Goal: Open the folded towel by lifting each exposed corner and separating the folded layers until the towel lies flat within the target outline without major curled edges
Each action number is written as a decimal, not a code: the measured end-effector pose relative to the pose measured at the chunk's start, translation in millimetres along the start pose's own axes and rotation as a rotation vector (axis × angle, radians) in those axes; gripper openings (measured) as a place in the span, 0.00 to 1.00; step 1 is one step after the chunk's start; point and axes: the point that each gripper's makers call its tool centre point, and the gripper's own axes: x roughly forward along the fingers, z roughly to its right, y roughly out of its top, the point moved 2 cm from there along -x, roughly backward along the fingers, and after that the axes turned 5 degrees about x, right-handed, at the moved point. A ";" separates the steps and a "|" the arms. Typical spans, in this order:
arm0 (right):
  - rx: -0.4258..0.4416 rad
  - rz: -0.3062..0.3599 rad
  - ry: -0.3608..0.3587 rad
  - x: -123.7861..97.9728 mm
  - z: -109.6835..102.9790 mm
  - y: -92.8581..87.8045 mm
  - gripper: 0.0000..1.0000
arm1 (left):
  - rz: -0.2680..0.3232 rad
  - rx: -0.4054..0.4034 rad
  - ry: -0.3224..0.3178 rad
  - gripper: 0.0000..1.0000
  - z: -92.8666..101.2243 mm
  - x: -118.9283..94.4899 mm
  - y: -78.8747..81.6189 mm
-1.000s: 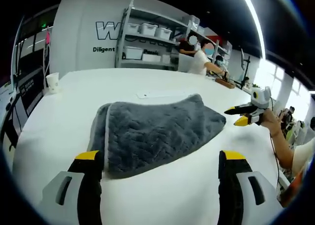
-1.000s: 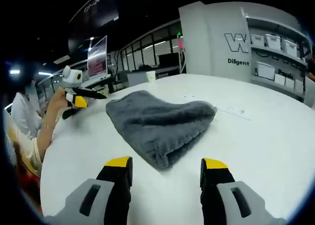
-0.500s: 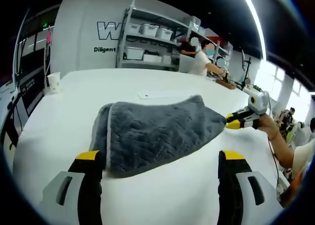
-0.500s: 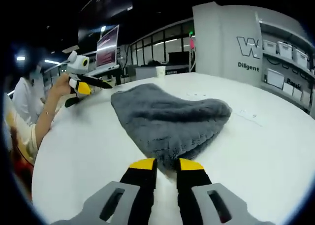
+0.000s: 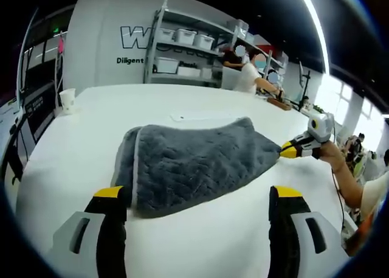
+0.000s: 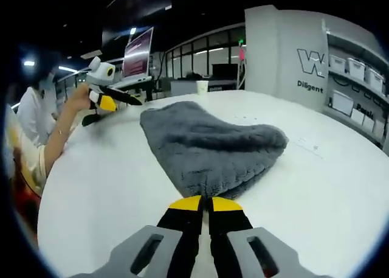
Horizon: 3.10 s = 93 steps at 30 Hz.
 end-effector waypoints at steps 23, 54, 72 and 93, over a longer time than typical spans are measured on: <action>-0.161 -0.100 0.143 -9.5 -35.7 -7.2 0.14 | 0.000 0.011 0.006 0.94 -0.3 -2.6 -0.3; -0.327 -0.203 0.011 17.0 63.7 65.3 0.28 | -0.020 0.067 0.021 0.95 4.3 -8.9 -2.7; -0.296 -0.250 -0.001 37.9 80.3 46.6 0.03 | 0.011 0.039 0.019 0.94 -5.0 -12.6 5.5; -0.387 -0.089 0.082 1.4 -10.4 78.2 0.01 | 0.019 0.032 0.015 0.94 -4.8 -13.0 5.9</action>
